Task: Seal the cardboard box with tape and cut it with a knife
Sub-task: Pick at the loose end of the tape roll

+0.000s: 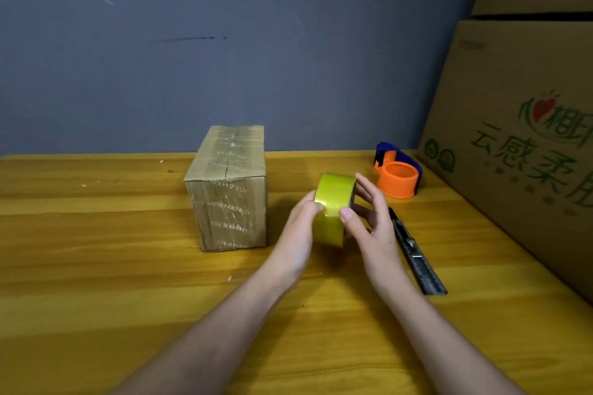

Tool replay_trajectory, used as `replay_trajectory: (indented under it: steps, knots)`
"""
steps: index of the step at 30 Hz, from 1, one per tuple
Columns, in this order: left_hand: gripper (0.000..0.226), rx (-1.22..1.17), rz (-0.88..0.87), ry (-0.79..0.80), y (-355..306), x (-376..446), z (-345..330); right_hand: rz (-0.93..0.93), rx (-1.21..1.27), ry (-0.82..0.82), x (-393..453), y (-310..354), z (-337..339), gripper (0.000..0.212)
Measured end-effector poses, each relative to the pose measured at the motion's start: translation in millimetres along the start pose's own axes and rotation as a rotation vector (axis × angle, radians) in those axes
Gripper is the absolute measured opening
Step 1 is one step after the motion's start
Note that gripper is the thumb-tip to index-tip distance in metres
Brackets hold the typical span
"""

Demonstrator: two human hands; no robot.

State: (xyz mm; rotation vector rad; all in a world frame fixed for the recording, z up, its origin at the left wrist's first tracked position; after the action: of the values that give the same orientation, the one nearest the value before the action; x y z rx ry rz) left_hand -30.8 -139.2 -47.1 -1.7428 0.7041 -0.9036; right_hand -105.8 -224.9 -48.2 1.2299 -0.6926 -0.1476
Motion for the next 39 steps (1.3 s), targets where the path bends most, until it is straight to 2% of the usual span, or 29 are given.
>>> replay_trajectory:
  steps: [3,14,17,23,27,32,36,39]
  knots:
    - [0.038,-0.013,-0.04,0.061,-3,1,-6,-0.02,0.065,-0.014,0,-1,1,0.068]
    - [0.042,-0.026,-0.063,0.138,1,-1,-15,-0.168,0.311,-0.061,1,-13,-3,0.037]
    - [0.039,-0.024,-0.069,0.117,1,-1,-14,-0.141,0.314,-0.046,2,-10,-5,0.042]
    - [0.031,-0.068,0.044,0.029,5,0,-7,-0.075,0.224,-0.054,-2,0,-3,0.046]
    - [0.054,-0.073,0.07,0.031,2,-2,-8,-0.052,0.176,-0.051,-3,5,-3,0.058]
    - [0.061,-0.051,0.06,0.029,-5,-5,-12,-0.011,0.126,-0.057,-6,10,-2,0.07]
    - [0.04,-0.06,-0.01,0.044,-10,-4,-14,-0.02,0.171,-0.067,-5,8,-3,0.07]
    - [0.039,-0.065,-0.02,0.062,-8,-4,-15,-0.044,0.178,-0.074,-4,4,-3,0.059]
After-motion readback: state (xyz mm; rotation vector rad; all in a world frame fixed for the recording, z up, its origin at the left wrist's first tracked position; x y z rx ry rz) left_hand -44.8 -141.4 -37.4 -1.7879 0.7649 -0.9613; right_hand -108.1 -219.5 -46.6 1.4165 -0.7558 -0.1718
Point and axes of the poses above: each hand's wrist, its own x-axis towards the middle knuckle, its own z-axis out of the back of the hand, y = z × x, the point moved 7 cm from there along x, towards the middle knuckle, and after that the axes turned 10 degrees about y, right-handed, at the moved point
